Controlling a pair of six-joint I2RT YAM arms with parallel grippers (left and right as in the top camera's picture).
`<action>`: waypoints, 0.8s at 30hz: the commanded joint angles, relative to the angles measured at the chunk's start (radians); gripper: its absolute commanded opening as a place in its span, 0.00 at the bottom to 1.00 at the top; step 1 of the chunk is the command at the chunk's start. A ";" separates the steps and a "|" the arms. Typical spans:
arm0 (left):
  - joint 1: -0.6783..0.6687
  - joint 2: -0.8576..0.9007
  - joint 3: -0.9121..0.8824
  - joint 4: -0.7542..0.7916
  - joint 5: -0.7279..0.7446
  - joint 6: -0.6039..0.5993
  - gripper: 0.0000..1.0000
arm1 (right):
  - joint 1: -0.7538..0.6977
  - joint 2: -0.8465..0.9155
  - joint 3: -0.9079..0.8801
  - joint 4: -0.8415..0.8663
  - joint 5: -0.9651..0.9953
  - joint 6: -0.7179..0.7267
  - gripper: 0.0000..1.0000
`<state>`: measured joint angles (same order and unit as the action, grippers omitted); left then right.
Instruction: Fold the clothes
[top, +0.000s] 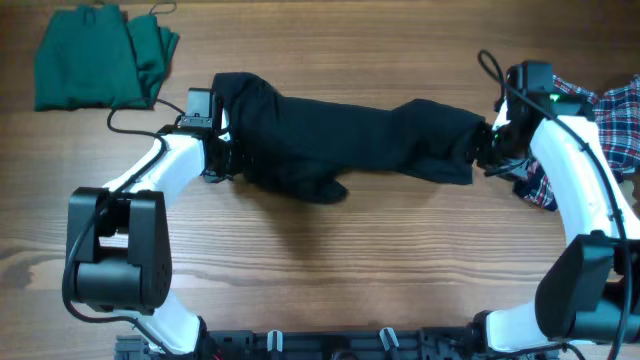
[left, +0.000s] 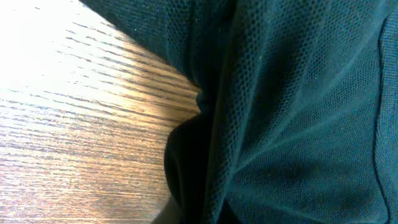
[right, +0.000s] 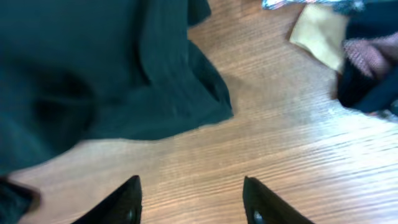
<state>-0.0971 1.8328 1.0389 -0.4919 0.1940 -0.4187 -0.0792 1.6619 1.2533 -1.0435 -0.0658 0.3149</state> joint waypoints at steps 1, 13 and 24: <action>0.003 0.013 -0.006 0.002 -0.031 0.022 0.04 | 0.002 0.008 -0.105 0.125 0.014 0.005 0.48; 0.003 0.013 -0.006 0.010 -0.031 0.022 0.04 | 0.002 0.034 -0.263 0.482 0.016 -0.293 0.73; 0.003 0.013 -0.006 0.009 -0.031 0.022 0.05 | 0.002 0.194 -0.280 0.542 -0.066 -0.394 0.63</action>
<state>-0.0971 1.8328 1.0389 -0.4854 0.1871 -0.4118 -0.0792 1.7954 0.9863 -0.4953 -0.0982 -0.0586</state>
